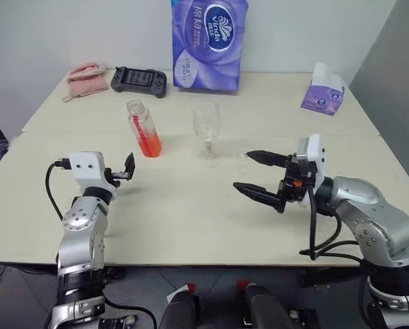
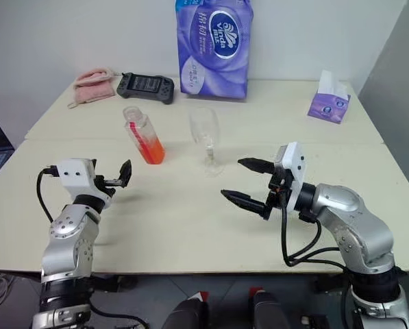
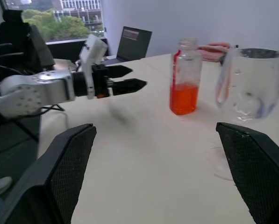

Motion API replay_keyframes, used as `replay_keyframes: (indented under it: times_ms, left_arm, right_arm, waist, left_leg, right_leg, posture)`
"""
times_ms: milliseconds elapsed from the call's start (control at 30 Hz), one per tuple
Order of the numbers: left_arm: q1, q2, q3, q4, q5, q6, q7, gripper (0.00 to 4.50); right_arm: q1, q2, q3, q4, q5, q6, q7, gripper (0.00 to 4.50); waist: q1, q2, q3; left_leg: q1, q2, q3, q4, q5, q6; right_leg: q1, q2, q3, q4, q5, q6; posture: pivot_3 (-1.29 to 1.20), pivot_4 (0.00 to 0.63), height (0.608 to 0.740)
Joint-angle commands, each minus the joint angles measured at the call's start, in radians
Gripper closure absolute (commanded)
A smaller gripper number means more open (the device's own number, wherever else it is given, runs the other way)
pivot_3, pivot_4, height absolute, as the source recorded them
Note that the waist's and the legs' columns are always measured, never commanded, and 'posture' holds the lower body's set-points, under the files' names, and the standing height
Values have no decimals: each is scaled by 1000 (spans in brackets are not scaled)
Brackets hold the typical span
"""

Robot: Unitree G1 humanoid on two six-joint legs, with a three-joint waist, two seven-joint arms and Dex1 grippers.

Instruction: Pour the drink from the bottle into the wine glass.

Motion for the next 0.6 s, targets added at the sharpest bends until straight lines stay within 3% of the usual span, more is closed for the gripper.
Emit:
replay_keyframes:
  times_ms: [33, 600]
  left_arm:
    - [-66, 10, -18, 39, 8, -44, -22, 0]
    - [-246, 34, -60, 304, 39, -157, -96, 0]
  right_arm:
    - [-17, 2, -23, -54, 44, 28, -57, 29]
    - [-17, -2, -10, -98, 77, 42, -166, 29]
  waist:
    - [0, 0, 0]
    - [0, 0, 0]
  left_leg:
    - [0, 0, 0, 0, 0, 0]
    - [0, 0, 0, 0, 0, 0]
  right_leg:
    - [0, 0, 0, 0, 0, 0]
    - [0, 0, -1, 0, 0, 0]
  posture:
    - [0, 150, 740]
    - [0, 150, 740]
